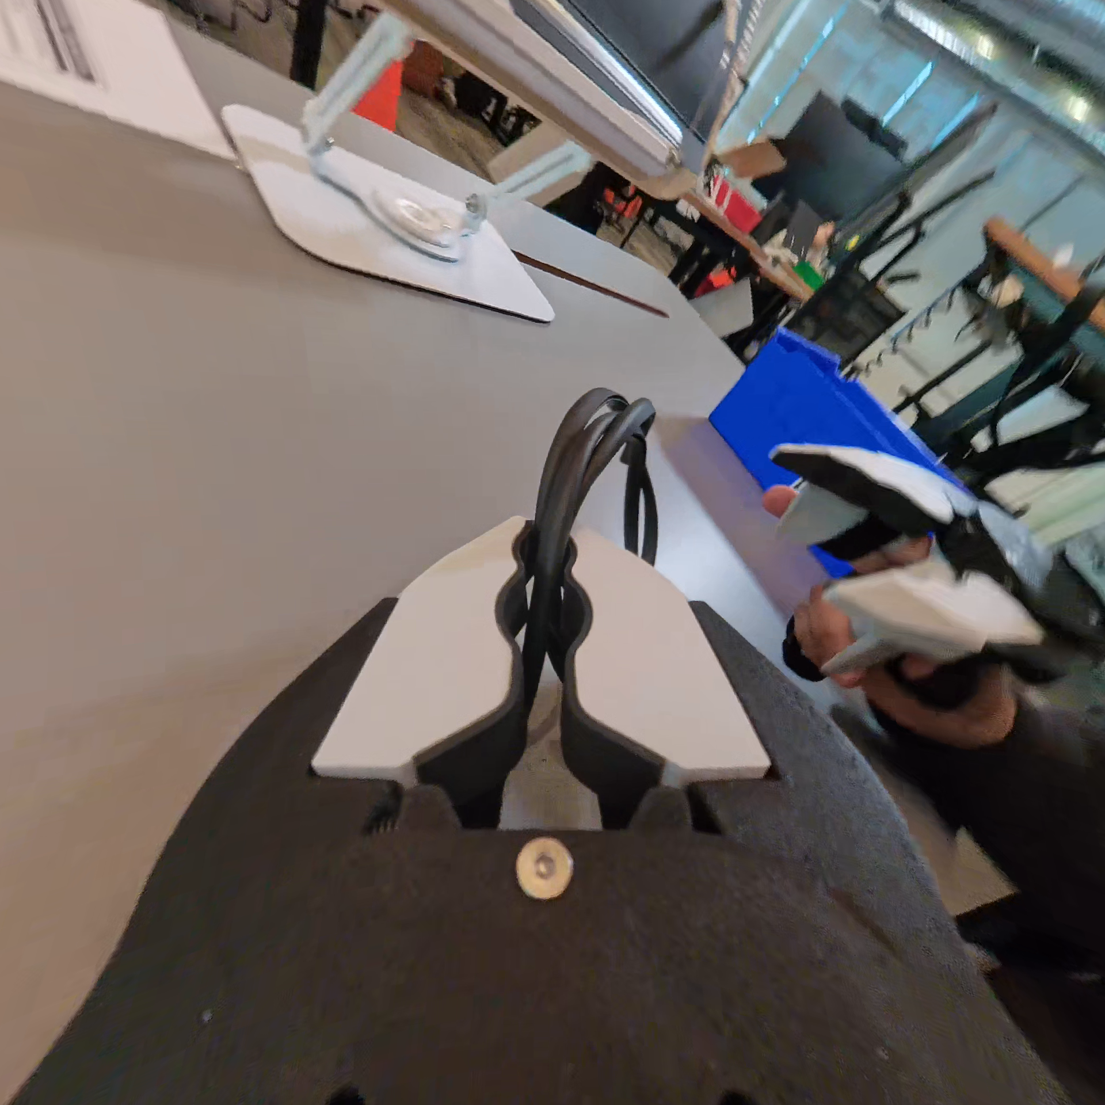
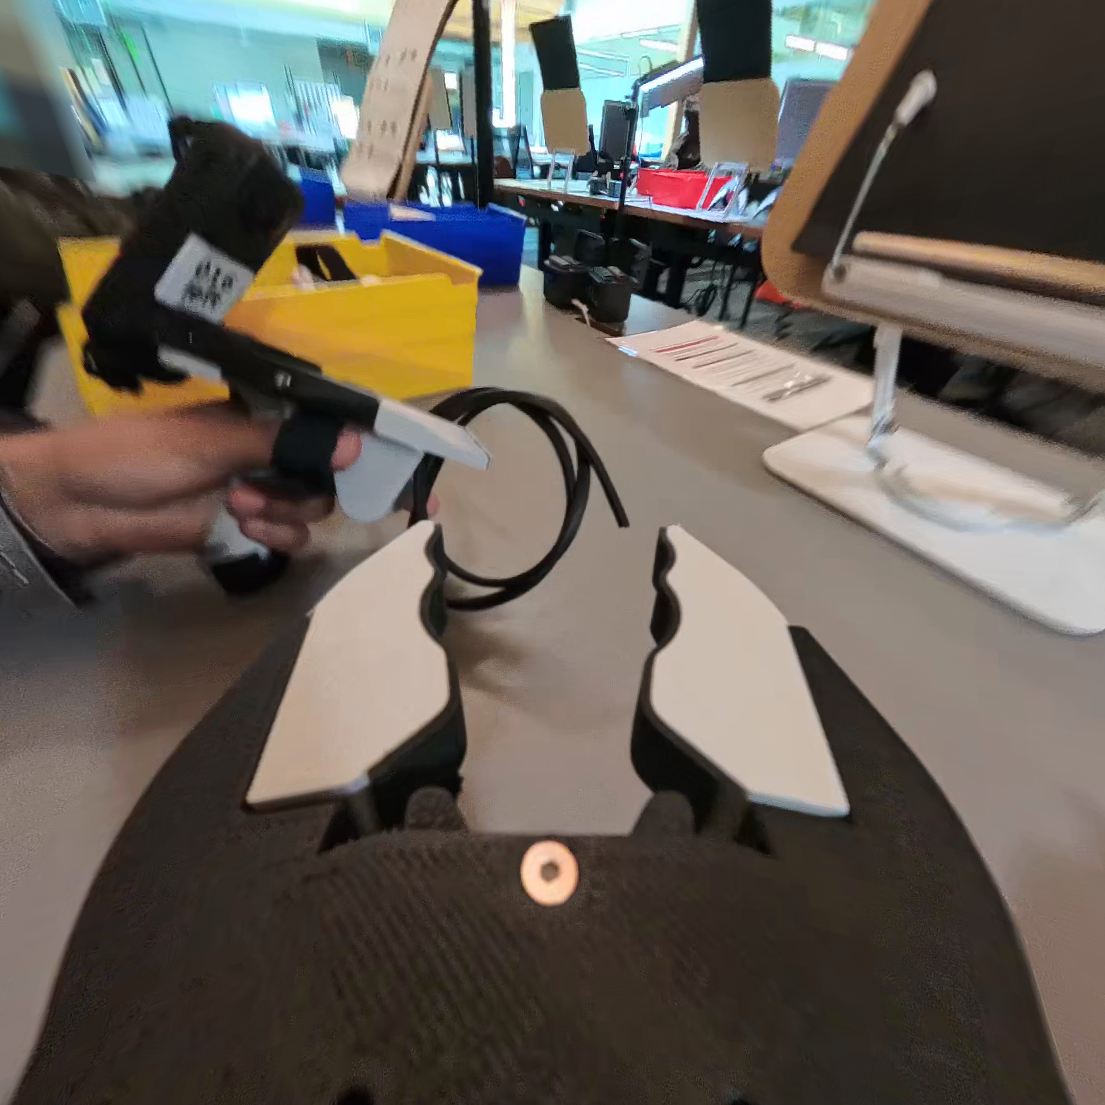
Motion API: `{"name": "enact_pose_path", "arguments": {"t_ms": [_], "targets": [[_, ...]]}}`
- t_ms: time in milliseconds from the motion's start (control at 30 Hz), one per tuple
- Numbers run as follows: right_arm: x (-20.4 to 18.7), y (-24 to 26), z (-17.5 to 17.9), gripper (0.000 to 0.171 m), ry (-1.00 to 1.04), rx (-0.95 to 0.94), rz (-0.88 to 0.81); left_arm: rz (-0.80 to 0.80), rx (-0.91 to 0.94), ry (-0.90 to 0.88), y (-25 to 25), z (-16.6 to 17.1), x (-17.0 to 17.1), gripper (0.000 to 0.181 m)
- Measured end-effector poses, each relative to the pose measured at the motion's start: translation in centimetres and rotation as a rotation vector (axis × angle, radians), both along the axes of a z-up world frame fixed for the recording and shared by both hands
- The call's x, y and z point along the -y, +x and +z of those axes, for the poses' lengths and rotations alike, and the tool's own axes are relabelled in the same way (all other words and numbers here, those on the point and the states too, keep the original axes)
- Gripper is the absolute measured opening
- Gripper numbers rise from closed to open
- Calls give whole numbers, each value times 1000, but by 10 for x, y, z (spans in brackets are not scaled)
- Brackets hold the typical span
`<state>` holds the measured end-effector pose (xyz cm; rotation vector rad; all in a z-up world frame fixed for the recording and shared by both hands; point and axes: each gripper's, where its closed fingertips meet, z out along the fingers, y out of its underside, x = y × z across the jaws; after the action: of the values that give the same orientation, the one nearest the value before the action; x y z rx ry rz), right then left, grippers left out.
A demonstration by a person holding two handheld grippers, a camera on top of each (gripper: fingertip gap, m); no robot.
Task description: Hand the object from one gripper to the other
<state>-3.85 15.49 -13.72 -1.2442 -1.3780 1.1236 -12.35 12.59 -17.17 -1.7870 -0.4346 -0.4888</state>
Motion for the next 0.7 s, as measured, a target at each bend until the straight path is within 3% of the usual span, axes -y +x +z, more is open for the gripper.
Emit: {"name": "enact_pose_path", "arguments": {"t_ms": [133,300,467,700], "targets": [[36,-5,-12,65,337,51,59,23,243,45,-6,-2,2,6],[62,-10,-35,64,627,146,106,-65,447,148,14,10,-2,5],[59,-8,-27,54,537,114,96,-190,501,212,48,24,-5,6],[42,-7,-26,48,425,128,52,-246,782,263,68,28,-6,3]]}}
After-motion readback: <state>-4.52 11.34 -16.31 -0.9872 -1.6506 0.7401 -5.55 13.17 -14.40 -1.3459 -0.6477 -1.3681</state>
